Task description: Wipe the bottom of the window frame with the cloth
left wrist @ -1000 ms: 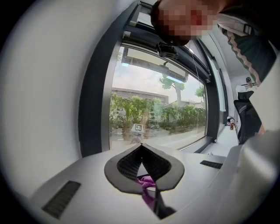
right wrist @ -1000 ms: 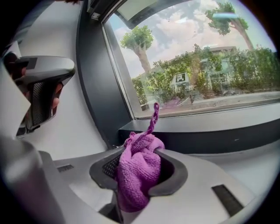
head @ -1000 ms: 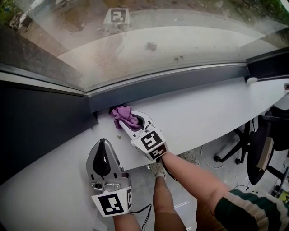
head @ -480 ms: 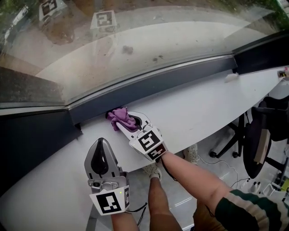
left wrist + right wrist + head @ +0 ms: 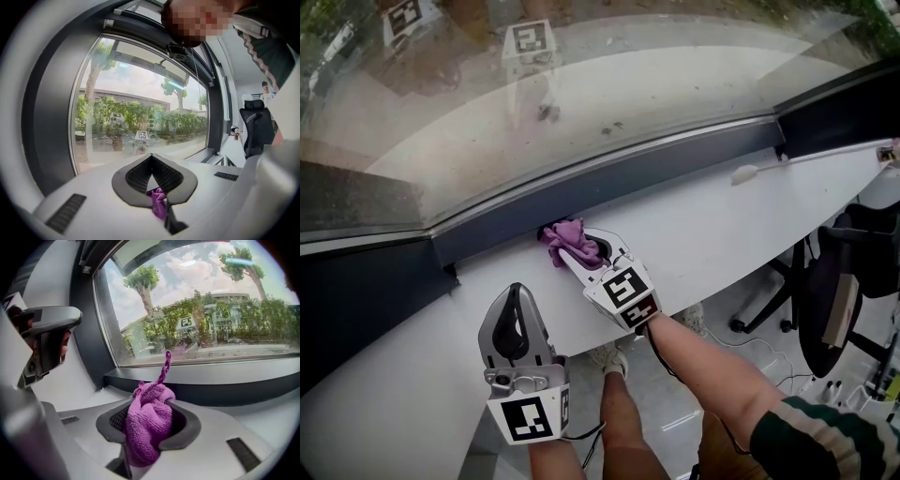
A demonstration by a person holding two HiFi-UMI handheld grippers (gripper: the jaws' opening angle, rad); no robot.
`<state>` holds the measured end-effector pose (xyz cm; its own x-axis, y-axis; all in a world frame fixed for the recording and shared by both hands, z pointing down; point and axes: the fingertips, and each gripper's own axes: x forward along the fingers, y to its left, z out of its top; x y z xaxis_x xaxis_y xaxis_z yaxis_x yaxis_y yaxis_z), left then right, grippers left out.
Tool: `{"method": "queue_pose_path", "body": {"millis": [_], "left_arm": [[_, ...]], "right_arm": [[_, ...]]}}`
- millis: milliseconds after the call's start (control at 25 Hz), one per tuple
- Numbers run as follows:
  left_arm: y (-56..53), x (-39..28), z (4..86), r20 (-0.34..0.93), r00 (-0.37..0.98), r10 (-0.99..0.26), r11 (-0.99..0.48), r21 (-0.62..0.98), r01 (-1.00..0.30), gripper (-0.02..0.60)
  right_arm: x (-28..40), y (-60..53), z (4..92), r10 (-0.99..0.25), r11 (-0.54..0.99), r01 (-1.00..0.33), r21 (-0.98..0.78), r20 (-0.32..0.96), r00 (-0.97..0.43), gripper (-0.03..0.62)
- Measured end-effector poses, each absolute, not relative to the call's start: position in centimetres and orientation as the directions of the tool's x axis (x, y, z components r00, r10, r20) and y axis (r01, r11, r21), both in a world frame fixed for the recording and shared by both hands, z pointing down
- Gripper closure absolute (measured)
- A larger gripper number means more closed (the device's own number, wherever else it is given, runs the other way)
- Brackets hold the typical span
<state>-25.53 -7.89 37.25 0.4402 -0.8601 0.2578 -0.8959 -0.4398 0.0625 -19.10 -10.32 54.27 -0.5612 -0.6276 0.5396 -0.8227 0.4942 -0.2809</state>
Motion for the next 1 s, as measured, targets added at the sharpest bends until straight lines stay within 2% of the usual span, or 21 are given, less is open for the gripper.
{"method": "queue_pose_path", "body": {"millis": [1000], "left_arm": [[-7.6, -6.5, 36.2, 0.241, 0.567, -0.788, -0.569, 0.066, -0.819, 0.575]], "right_arm": [[2.8, -9.2, 54.6, -0.674, 0.387, -0.901, -0.196, 0.606, -0.422, 0.447]]}}
